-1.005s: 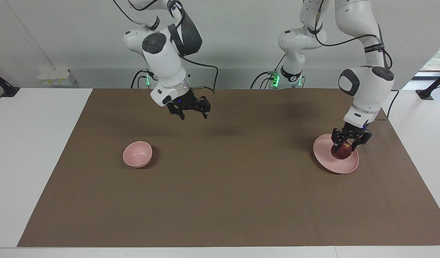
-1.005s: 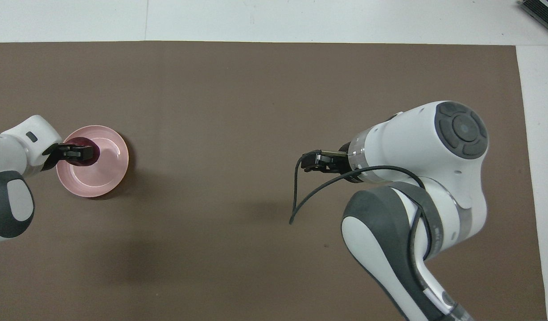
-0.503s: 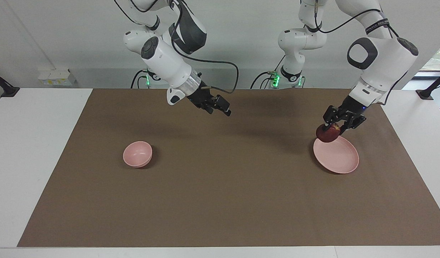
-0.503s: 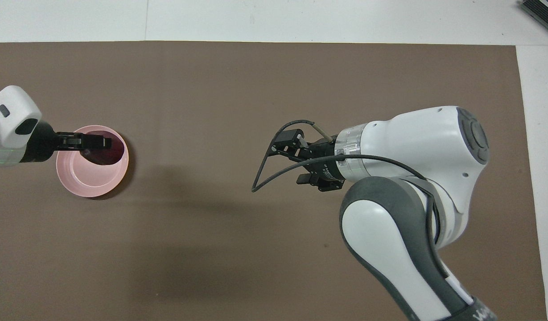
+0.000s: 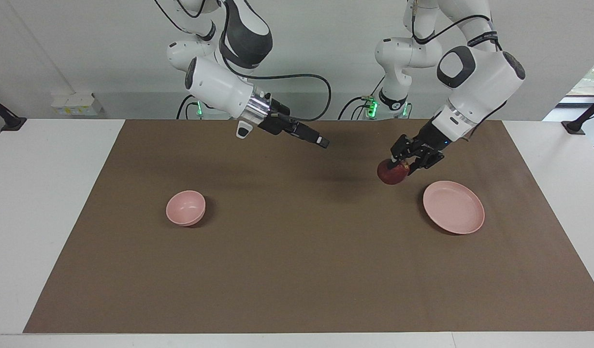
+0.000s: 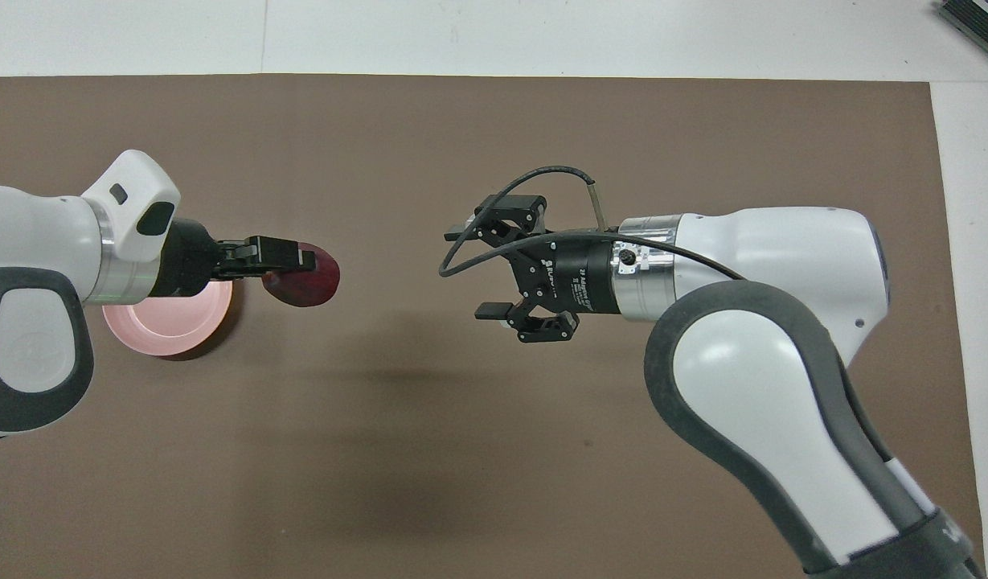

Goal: Move apple from plate to bowl
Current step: 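Carry the apple toward the right gripper and close the right gripper on it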

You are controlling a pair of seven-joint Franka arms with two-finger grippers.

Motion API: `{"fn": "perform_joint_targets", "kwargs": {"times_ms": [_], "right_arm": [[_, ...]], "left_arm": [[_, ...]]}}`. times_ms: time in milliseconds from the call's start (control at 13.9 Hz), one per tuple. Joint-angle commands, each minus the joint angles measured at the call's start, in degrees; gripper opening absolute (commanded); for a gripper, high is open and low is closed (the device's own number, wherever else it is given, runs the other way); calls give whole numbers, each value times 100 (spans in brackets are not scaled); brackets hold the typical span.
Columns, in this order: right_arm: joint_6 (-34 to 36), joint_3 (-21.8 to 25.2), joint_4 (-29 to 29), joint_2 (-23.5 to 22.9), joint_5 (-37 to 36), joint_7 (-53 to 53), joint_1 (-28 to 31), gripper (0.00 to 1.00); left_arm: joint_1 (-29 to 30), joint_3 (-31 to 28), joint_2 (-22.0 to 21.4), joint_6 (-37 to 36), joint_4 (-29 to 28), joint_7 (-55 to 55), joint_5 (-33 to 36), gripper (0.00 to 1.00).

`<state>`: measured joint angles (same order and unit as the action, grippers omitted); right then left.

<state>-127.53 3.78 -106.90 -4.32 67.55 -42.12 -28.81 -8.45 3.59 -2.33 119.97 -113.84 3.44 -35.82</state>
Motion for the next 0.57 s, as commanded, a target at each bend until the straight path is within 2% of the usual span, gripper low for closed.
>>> {"fn": "perform_joint_targets", "kwargs": {"times_ms": [0,215,503], "right_arm": [[-316,-27,-85,98,355,-436,-125,100],[-343,-27,-85,98,540,-1332,-125,100],[-256,-27,-199,89,760,-1484,-90,100]], "left_arm": [[-61,177,4,183,55,-107,-661,0],[-61,458,-31,622,11,-116,-1338,0],[-61,687,-338,984,-94,-116,-2129,0]]}}
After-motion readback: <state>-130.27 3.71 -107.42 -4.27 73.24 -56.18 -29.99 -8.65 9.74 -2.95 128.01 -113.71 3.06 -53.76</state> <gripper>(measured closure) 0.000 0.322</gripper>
